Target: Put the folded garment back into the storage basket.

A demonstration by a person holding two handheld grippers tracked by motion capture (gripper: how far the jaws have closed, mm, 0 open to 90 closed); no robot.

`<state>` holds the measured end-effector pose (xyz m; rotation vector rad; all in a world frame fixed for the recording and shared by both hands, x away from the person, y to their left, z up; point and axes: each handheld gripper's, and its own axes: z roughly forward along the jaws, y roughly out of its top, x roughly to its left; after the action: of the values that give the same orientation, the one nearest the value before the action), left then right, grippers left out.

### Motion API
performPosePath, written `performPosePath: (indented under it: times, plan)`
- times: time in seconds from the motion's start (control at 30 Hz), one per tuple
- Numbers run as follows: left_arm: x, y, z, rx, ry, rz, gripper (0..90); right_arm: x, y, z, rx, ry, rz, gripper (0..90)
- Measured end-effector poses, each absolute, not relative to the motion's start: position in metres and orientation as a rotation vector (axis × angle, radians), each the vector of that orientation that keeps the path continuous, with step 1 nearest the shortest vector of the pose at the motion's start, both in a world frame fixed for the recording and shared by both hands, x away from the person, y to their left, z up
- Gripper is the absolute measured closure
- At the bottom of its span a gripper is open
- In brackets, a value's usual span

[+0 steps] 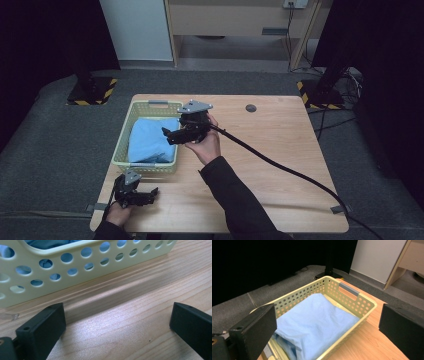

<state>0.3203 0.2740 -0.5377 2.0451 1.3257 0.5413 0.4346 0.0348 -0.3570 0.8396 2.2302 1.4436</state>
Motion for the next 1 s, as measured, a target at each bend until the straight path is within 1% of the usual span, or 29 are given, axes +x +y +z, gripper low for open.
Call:
performPosePath:
  times: [1.0]
  plan:
    - [0.320, 0.274, -0.538, 2.045, 1.326, 0.542, 0.0, 0.424, 0.007, -0.356, 0.851, 2.218, 1.399, 0.4]
